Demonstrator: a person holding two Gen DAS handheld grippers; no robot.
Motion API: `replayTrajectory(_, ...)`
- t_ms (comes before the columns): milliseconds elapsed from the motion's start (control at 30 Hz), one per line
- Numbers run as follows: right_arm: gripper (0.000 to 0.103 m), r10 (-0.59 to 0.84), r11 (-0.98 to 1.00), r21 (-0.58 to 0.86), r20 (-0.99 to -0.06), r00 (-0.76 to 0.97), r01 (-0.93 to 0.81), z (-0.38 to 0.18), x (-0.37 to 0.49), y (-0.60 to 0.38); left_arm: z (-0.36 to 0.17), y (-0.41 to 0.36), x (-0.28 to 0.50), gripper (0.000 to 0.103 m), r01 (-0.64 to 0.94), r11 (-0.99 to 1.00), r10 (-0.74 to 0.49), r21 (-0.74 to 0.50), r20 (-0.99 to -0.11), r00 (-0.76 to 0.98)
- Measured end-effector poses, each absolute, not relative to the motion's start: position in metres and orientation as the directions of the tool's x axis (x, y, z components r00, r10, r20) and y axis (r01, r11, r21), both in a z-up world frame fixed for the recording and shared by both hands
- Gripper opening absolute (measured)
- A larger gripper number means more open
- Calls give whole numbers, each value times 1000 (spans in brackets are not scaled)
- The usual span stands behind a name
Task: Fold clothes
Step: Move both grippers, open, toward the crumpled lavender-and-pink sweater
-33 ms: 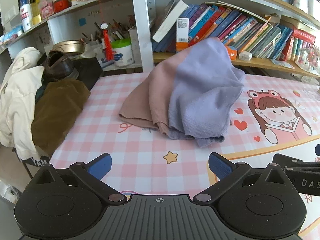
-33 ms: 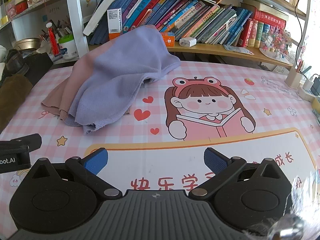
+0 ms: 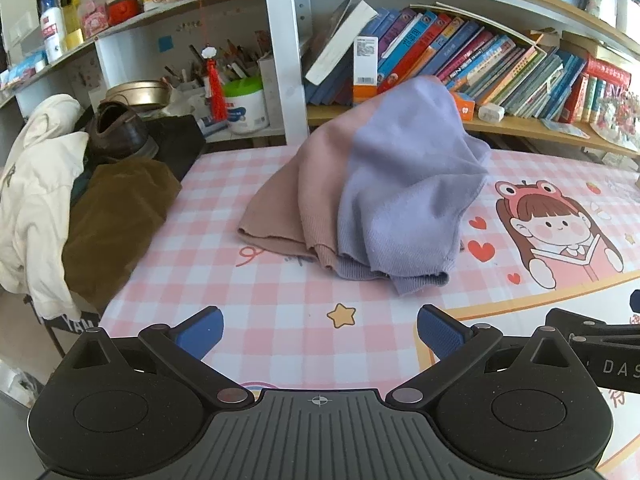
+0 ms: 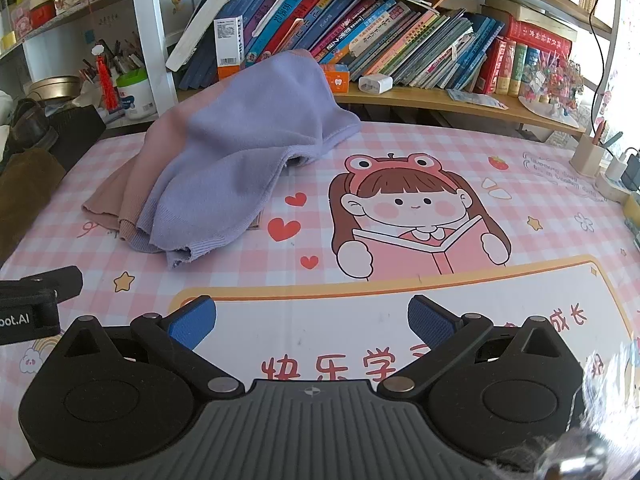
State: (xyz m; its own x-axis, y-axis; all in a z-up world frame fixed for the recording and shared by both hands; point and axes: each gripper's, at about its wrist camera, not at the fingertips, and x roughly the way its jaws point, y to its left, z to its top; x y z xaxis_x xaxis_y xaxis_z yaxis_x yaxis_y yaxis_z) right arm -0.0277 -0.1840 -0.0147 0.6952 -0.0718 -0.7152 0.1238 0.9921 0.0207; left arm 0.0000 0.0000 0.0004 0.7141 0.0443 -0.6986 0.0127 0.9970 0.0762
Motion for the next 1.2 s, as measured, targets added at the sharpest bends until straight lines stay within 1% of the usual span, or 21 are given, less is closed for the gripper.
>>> replayTrajectory(367,103,-69,992,23,-717,693,122,-16,-27,-184,0,3,0,103,14,997,48,82,-700,713)
replayTrajectory(1200,103,-71,992,19,-720,690,122,-16,-29,-184,2,1,-1,103,31,998,17,55,-709,705)
